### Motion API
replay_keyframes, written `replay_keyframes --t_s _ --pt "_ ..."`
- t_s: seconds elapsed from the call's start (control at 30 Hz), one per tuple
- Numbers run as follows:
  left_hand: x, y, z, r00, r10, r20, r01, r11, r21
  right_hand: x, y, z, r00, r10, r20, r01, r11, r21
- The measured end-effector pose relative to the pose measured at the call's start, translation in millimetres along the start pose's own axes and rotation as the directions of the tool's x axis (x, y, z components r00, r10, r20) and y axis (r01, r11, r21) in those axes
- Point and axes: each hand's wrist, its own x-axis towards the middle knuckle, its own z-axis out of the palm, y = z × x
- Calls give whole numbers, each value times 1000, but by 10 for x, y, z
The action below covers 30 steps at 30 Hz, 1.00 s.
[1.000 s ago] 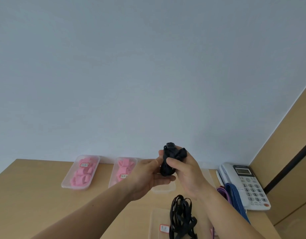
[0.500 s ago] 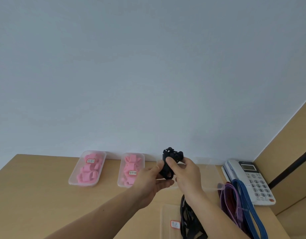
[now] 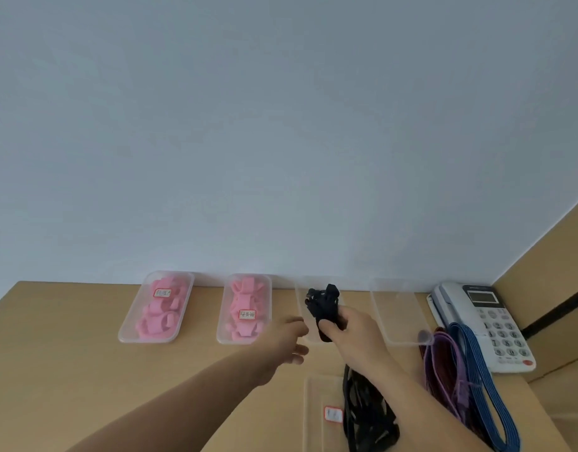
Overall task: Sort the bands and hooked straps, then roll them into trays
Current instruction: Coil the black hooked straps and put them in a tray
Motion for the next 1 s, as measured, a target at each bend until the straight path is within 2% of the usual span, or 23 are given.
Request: replay_keyframes --t_s 0.1,0.17,0.23,0.3,0.4,0.53,0.6,0.7,0.8,1.0 --pt "274 47 -22 981 150 -124 -98 931 352 286 203 -177 989 -59 135 82 982 -168" --pt "490 106 -6 953 273 -129 -148 797 586 534 270 -263 971 -107 216 164 950 -267" --pt "691 154 29 927 359 -112 -147 620 771 826 297 -313 940 -168 296 271 894 -356" --pt "858 173 57 920 384 -76 -147 519 842 1128 294 -328 898 -212 386 378 821 -427" --pt "1044 135 69 921 385 -55 -134 448 884 1513 277 -284 814 -225 536 522 689 -502" --pt "1186 51 81 916 400 -37 -110 339 934 1813 295 -173 696 -168 699 688 437 -580" --pt "1220 11 100 906 422 18 -145 272 951 1884 329 -125 647 -128 752 736 363 -572" --pt "1251 -26 139 894 441 77 -173 182 968 1941 402 -62 608 -101 787 743 421 -520" --pt "1300 -53 159 901 426 76 -160 165 973 1983 505 -7 601 -151 785 744 465 -480" --pt "1420 -162 178 901 428 71 -122 94 988 2017 771 10 694 -272 666 647 642 -411"
